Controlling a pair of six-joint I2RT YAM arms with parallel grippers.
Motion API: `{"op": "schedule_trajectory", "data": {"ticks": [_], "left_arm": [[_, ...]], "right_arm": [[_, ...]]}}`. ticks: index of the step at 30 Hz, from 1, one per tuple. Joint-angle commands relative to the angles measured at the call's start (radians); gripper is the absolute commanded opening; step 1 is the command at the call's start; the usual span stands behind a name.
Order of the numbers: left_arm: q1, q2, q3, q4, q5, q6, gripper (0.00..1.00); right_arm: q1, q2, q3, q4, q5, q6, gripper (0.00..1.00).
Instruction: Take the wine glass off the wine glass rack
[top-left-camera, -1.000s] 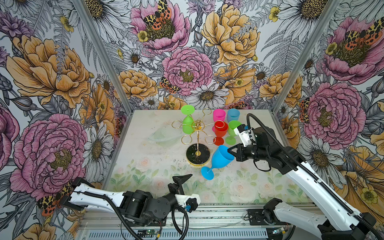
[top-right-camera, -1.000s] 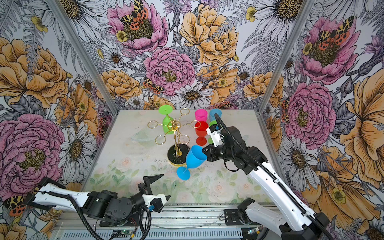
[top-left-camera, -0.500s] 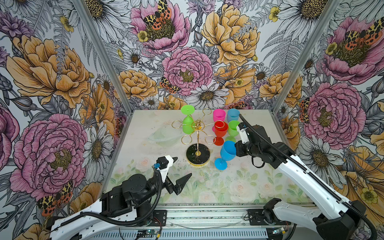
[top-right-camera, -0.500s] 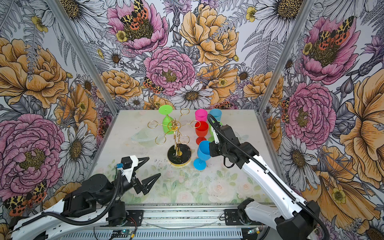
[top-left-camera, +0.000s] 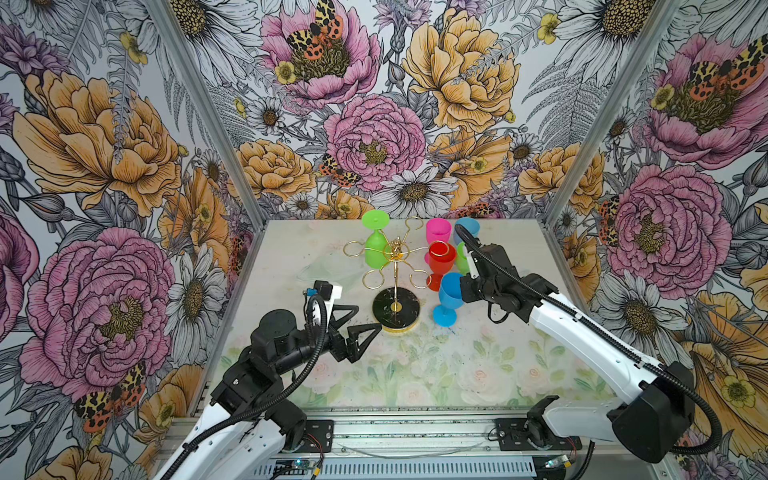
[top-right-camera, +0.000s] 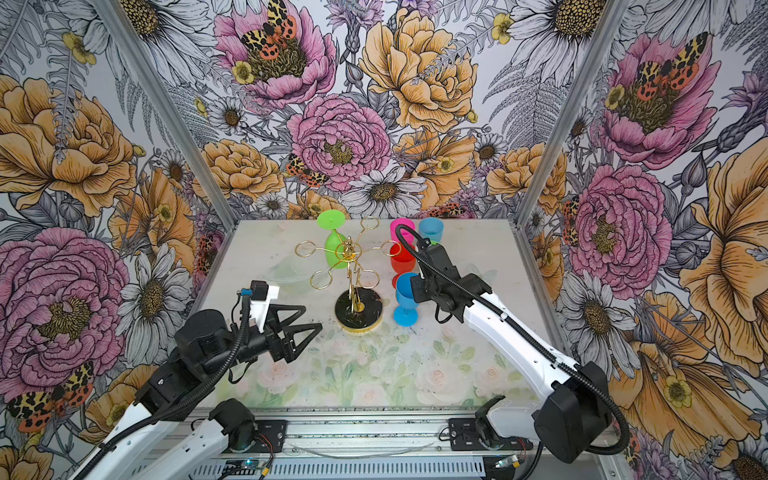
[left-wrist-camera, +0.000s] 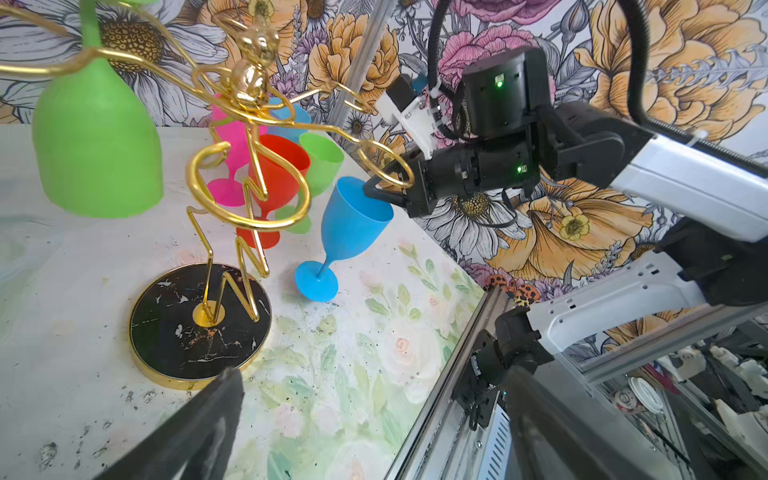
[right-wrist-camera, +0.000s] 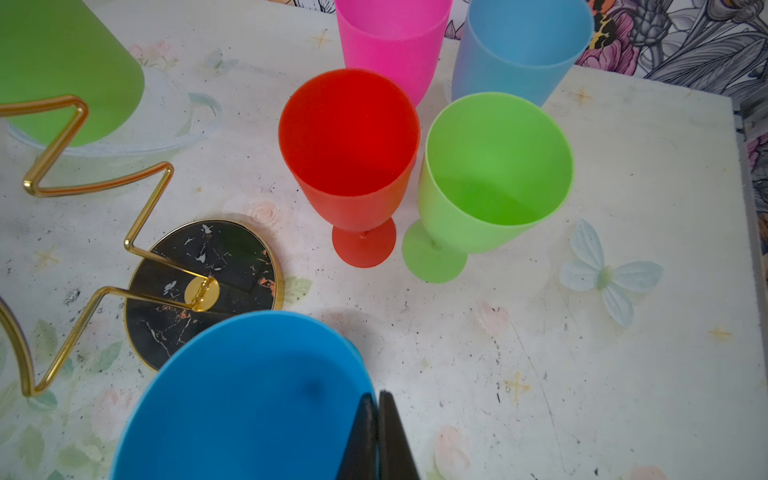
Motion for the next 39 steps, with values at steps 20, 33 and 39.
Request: {"op": "schedule_trajectory", "data": {"ticks": [20,33,39], "left_arm": [[0.35,0.029,-0.119,0.171,0.367,-0.14,0.99],[0.373,0.016,-0.121,0.155,0.352,-0.132,0.99],[0.382,0.016,-0.119,0.151,0.348,-0.134,0.99]], "right_arm": [[-0.032,0.16,0.072,0.137,-0.012,-0.008,0.0],[-0.046,0.205,0.117,0.143,-0.025,-0.022,0.0],[-0.046,0.19,0.105,0.142,-0.034,-0.023,0.0]]}}
